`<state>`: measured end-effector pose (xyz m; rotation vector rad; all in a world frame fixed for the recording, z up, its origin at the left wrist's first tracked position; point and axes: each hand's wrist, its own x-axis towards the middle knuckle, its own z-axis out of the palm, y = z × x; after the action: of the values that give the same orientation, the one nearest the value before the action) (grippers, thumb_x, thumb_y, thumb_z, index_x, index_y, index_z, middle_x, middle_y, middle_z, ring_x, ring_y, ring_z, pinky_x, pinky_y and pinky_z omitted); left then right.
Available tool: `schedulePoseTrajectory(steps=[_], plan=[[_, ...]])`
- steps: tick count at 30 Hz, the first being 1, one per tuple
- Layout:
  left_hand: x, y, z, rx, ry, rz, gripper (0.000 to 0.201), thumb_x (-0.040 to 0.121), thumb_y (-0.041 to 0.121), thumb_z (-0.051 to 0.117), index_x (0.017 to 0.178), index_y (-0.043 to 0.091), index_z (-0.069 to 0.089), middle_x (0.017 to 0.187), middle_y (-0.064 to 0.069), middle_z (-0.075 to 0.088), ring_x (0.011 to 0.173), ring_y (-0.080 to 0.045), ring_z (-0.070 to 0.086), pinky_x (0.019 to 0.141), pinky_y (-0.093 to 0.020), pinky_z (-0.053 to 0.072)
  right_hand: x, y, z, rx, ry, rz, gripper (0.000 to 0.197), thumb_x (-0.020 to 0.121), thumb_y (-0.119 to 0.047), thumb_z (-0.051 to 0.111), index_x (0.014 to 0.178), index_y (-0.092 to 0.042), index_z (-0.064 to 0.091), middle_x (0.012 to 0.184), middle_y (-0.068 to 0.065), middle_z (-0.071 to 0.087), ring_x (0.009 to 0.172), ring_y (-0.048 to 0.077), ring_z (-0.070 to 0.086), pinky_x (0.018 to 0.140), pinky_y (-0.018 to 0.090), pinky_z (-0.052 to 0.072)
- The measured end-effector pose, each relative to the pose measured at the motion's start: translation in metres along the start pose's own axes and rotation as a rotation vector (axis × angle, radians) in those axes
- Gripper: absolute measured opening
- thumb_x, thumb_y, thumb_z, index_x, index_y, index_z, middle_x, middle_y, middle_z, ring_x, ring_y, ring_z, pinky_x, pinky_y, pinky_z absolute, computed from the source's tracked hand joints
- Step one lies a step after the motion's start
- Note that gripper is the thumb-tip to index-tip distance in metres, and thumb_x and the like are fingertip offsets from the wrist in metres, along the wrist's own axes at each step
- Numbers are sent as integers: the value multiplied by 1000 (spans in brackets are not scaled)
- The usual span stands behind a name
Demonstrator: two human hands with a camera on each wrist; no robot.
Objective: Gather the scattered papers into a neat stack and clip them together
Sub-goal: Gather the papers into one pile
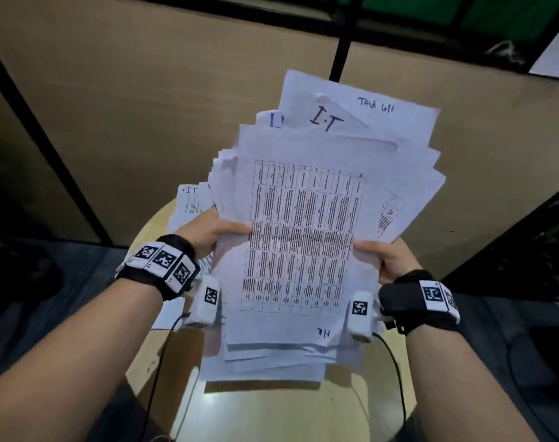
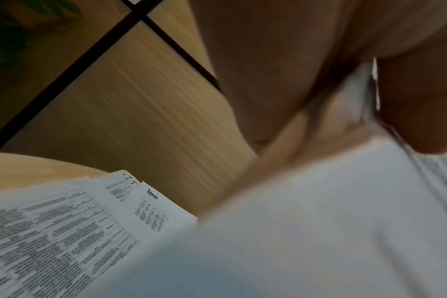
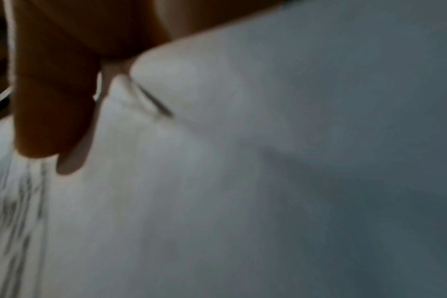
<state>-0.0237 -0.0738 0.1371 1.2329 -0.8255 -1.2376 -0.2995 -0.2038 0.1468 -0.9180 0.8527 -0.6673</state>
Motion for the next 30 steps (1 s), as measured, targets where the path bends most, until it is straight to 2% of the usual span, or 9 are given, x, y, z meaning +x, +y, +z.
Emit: schedulePoseTrajectory(steps=[3,4,7,11,16,20,26,28,30], plan=[[1,-2,1,20,22,1,90,20,41,92,101,13,63,93,-2,74,88,-17,68,78,-26,55,-7,-5,-2,42,-50,-11,17,57,1,73,74,0,72,64,12,72,55,23,69,52,29,58],[1,-2,3,26,27,4,89,18,43,92,97,13,63,87,1,75,83,-13,70,72,-22,55,-8,-8,-1,42,-47,-29,11,61,4,70,70,-1,73,63,11,72,54,23,69,51,29,58],[0,-4,8,17,35,9,89,16,44,91,95,14,63,80,6,76,75,-6,71,65,-17,55,-4,-13,1,23,-77,-125,29,78,15,50,82,-6,70,67,7,74,59,21,70,56,30,58],[0,-5,12,21,16,32,86,22,43,92,99,18,64,87,6,76,82,-7,71,71,-20,56,1,-21,3,-78,-46,-207,39,77,19,51,65,-10,73,60,3,71,54,16,68,52,24,55],[0,-4,13,26,26,60,76,30,36,91,98,15,64,87,2,74,82,-11,69,72,-19,56,5,-23,-1,-70,-81,-202,26,76,14,56,89,-5,67,71,7,74,63,21,71,60,30,58],[-4,-3,10,23,-2,73,80,32,40,91,103,17,64,94,1,75,87,-12,71,74,-23,56,11,-34,3,-42,-59,-291,34,82,13,51,77,-13,72,66,0,73,59,15,70,57,26,57],[-6,-7,9,89,113,124,84,26,55,87,100,23,63,100,-4,67,96,-19,62,88,-32,51,17,-48,11,121,-136,-341,50,79,22,43,69,-12,77,72,3,75,69,17,72,70,31,60],[-7,-7,14,71,156,156,76,27,58,85,95,29,66,97,-1,67,94,-18,61,91,-38,49,21,-42,8,117,-105,-311,36,73,17,55,67,-13,74,65,0,72,61,14,69,65,27,59],[-11,-7,18,80,147,168,64,30,57,85,88,35,70,96,-2,66,94,-21,58,93,-43,44,22,-31,4,70,-42,-219,37,79,9,56,52,-12,70,49,-3,63,46,9,61,49,20,54]])
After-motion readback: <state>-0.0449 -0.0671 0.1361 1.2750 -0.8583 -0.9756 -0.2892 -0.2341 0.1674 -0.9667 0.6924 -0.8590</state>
